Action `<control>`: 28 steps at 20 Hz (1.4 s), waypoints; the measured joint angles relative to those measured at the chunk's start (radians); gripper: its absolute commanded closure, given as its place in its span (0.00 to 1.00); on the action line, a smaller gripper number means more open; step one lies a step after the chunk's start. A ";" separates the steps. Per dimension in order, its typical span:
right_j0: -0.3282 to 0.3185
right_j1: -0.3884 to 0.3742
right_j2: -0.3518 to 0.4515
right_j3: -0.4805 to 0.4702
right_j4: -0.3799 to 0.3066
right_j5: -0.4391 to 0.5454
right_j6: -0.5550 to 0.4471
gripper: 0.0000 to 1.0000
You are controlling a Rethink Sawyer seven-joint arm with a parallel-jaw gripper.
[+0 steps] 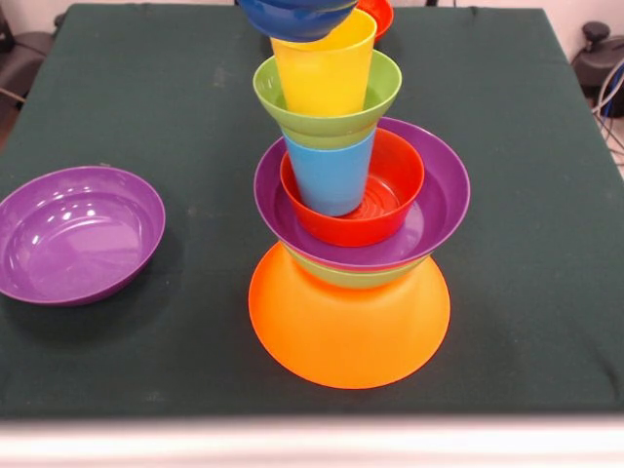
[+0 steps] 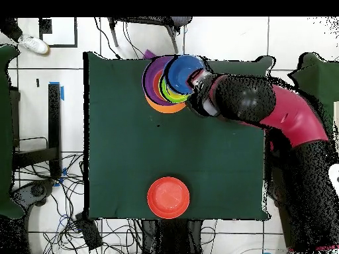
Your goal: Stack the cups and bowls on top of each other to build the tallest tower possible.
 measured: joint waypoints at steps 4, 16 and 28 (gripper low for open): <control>-0.004 0.000 0.000 0.013 0.000 -0.016 0.000 1.00; -0.014 0.000 0.000 0.095 0.000 -0.066 0.000 1.00; -0.014 0.000 0.001 0.121 0.001 -0.090 0.000 1.00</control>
